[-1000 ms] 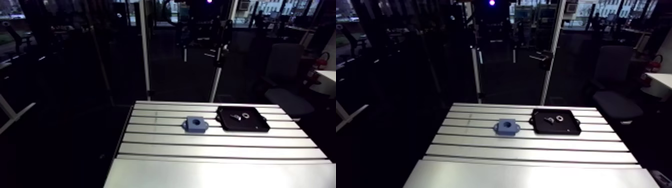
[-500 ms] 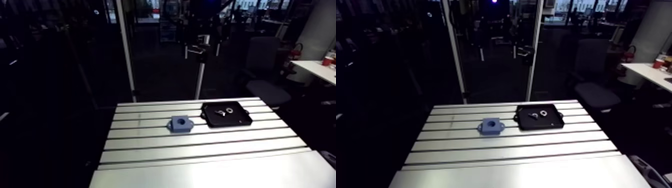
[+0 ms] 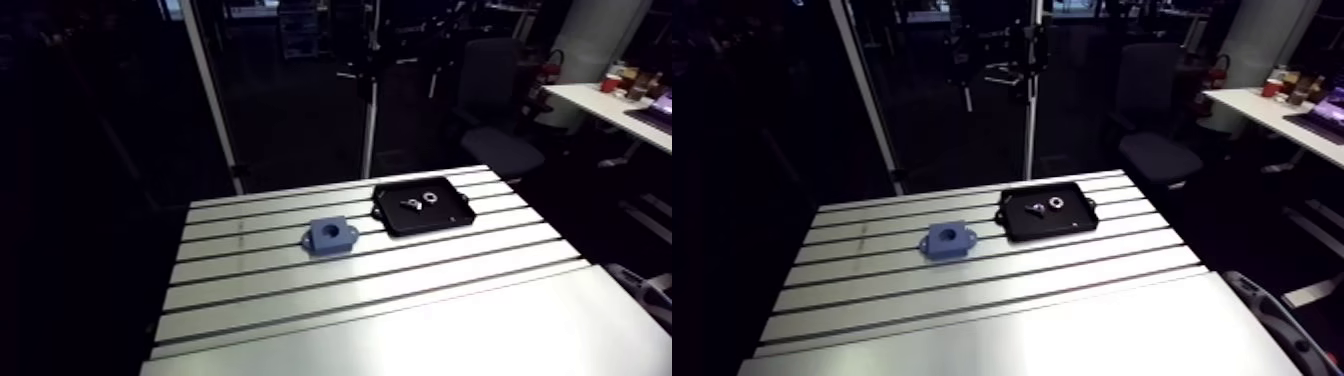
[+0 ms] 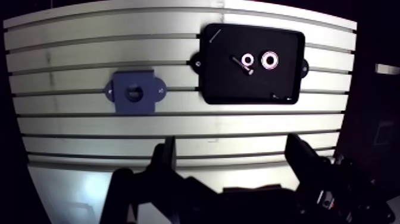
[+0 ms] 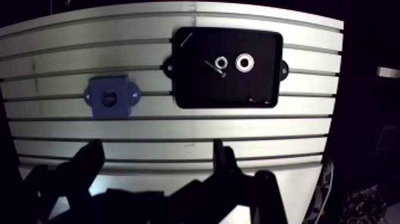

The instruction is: Pick up the bearing and press it into the housing until flush.

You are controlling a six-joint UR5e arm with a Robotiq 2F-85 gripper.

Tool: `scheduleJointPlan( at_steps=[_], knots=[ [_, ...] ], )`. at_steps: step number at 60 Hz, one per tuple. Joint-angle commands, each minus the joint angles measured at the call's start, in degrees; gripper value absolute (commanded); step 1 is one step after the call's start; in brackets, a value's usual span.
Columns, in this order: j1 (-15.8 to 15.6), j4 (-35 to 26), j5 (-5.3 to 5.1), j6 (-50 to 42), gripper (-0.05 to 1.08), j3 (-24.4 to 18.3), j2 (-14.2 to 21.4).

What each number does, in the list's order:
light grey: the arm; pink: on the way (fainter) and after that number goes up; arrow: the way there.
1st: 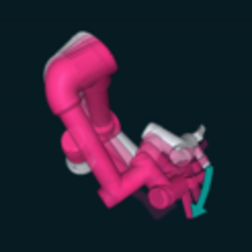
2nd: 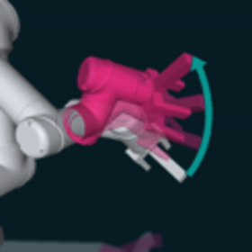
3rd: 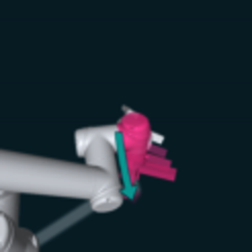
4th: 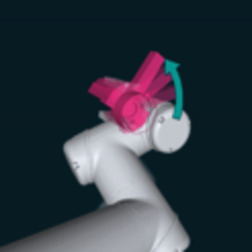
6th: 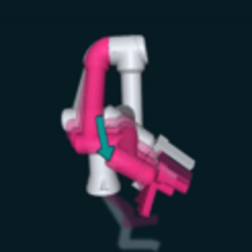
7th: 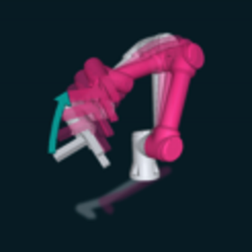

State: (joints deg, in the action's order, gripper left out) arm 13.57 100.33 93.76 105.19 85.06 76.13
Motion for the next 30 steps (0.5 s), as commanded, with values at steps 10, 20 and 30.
scheduleJointPlan(
  at_steps=[10,20,30],
  knots=[
    [6.3,9.2,-0.04,6.5,0.01,-0.6,-10.6],
    [7.1,9.6,-0.2,6.5,0.01,-1.8,-12.3],
    [7.6,9.6,-0.29,6.5,0.01,-2.1,-13.5]
  ],
)
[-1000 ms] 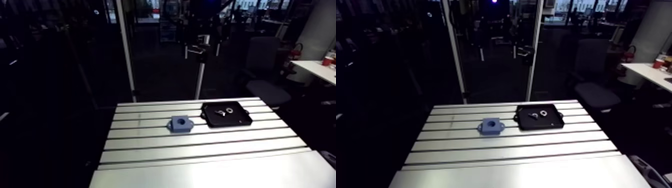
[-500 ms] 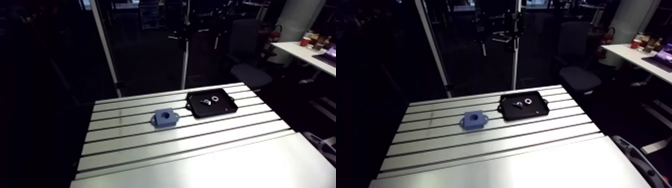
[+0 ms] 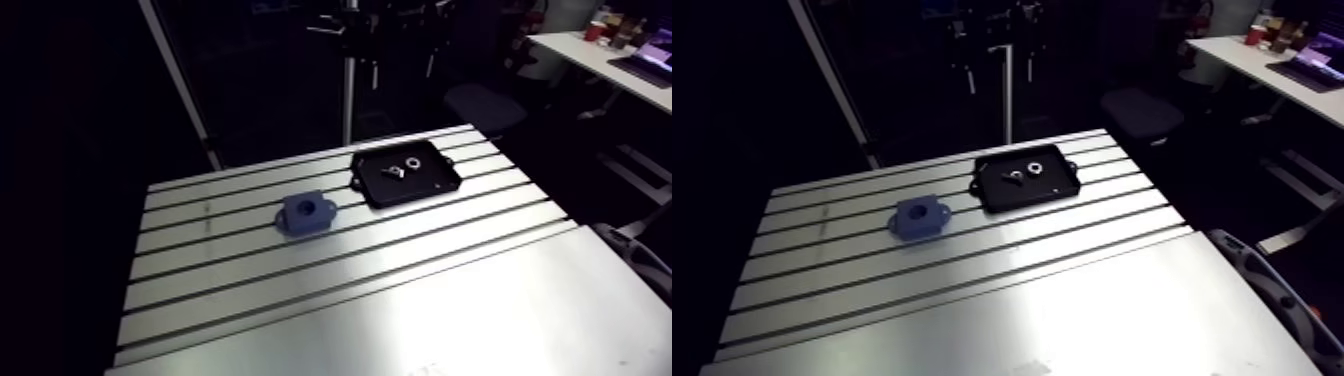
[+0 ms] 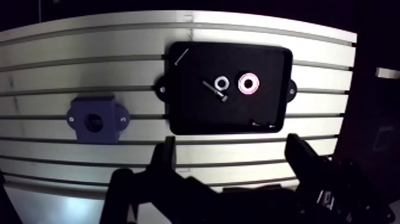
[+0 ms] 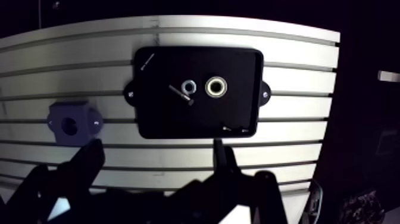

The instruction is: Pick up the bearing and press it into the housing until flush.

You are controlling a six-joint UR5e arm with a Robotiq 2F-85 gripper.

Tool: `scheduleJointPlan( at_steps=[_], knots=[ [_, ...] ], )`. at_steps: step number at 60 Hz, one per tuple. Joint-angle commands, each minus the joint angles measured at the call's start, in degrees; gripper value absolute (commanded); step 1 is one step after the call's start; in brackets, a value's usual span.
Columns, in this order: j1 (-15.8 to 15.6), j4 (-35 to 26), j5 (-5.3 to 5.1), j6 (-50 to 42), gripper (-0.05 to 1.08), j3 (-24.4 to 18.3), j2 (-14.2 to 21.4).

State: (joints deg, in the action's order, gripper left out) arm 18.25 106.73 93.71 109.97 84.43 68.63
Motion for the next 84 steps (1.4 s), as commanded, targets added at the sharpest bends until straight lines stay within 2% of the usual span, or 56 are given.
scheduleJointPlan(
  at_steps=[1,21,31,63,84],
  knots=[
    [2.9,3.2,-0.23,1.7,0.01,-1.4,-6.0],
    [4.0,6.3,-0.15,1.7,0.01,-0.9,-8.8],
    [4.5,6.1,-0.67,1.5,0.01,-0.9,-9.6],
    [5.2,6.3,-0.5,1.3,0.01,-0.3,-11.1],
    [5.5,8.5,-0.15,1.1,0.01,2.0,-12.7]
  ],
)
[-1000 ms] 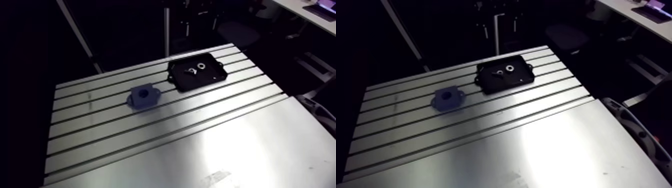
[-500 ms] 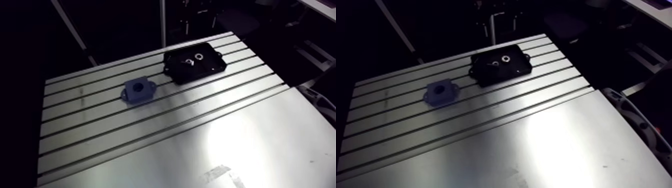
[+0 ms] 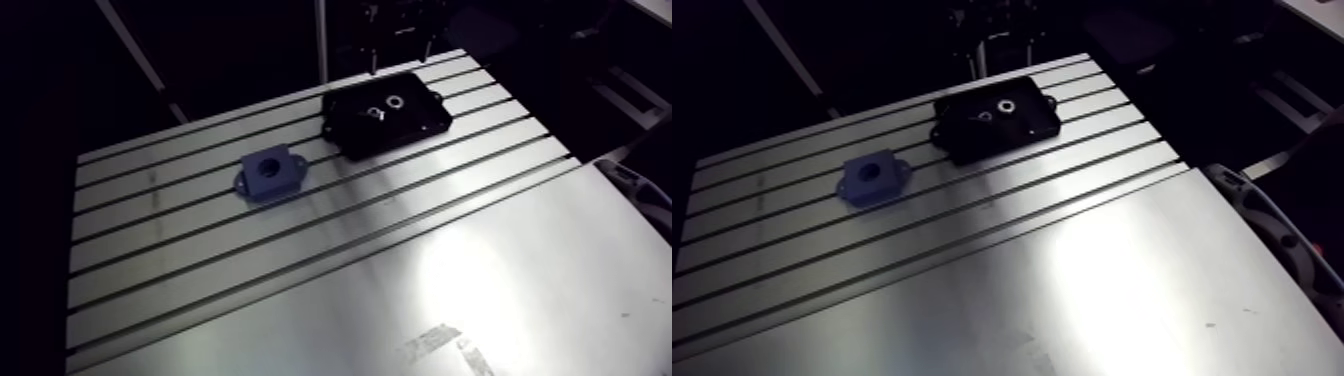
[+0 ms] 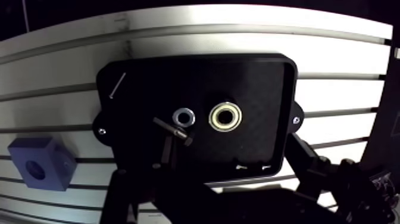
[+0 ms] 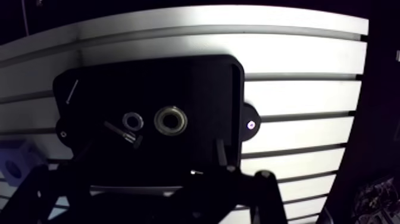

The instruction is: Pick up the bearing and press it into the housing until flush.

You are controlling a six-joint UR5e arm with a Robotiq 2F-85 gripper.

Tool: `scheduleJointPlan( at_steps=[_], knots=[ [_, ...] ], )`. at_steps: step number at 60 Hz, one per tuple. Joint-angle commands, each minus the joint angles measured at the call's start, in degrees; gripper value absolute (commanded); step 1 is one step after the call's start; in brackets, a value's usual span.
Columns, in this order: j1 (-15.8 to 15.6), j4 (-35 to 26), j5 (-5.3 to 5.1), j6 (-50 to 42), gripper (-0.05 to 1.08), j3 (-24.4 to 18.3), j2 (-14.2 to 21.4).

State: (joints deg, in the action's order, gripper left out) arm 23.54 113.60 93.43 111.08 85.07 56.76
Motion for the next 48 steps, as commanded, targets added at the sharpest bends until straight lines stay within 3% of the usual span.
scheduleJointPlan(
  at_steps=[1,48],
  knots=[
    [0.2,1.7,0.06,0.0,0.01,1.5,-1.0],
    [0.4,2.7,0.05,0.1,0.01,2.4,-1.9]
  ],
)
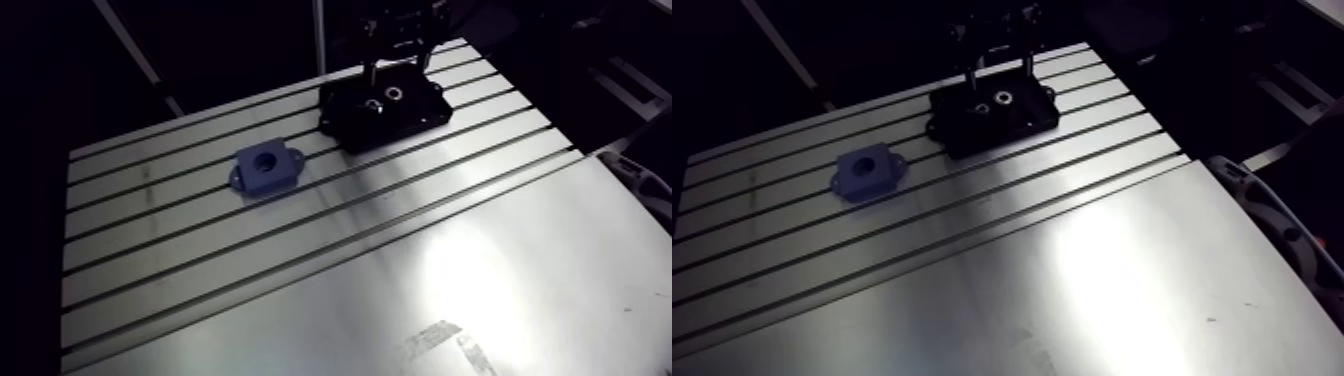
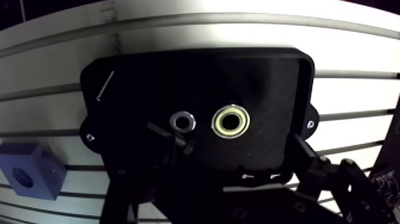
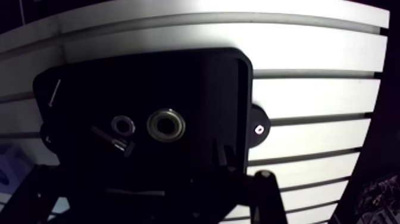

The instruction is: Pick up the bearing and press it into the housing until flush.

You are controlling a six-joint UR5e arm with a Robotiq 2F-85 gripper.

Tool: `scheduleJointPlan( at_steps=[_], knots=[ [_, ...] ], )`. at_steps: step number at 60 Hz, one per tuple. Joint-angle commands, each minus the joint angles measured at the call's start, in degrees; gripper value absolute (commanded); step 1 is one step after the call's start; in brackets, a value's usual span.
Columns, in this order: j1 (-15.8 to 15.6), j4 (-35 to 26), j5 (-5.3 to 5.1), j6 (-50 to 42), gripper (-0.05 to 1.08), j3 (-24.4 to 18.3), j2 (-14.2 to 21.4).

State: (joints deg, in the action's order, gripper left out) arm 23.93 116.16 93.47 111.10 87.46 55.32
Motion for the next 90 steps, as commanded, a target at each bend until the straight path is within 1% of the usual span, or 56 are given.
scheduleJointPlan(
  at_steps=[1,26,36,40,41,42,43,44,47,52,59,63,78,82,90],
  knots=[
    [0.0,0.2,0.0,0.0,0.01,0.0,-0.4],
    [0.0,0.9,0.0,0.2,0.01,0.4,-0.5],
    [0.0,1.0,0.16,0.3,0.01,0.3,-0.5],
    [0.0,1.0,0.18,0.3,0.05,0.3,-0.5],
    [0.0,1.0,0.18,0.2,0.09,0.3,-0.5],
    [0.0,1.0,0.18,0.2,0.09,0.3,-0.5],
    [0.0,1.0,0.18,0.1,0.13,0.3,-0.5],
    [0.0,1.0,0.18,0.1,0.15,0.3,-0.7],
    [0.0,1.3,0.18,0.1,0.15,0.3,-0.9],
    [0.0,1.9,0.26,0.2,0.2,0.2,-1.1],
    [0.0,1.9,0.27,0.2,0.2,0.1,-1.4],
    [0.0,2.1,0.25,0.1,0.24,0.0,-1.8],
    [0.1,2.2,0.18,0.0,0.27,-0.1,-1.8],
    [0.1,2.2,0.18,0.0,0.3,0.0,-1.8],
    [0.0,2.8,0.25,-0.1,0.32,0.0,-2.1]
  ],
)
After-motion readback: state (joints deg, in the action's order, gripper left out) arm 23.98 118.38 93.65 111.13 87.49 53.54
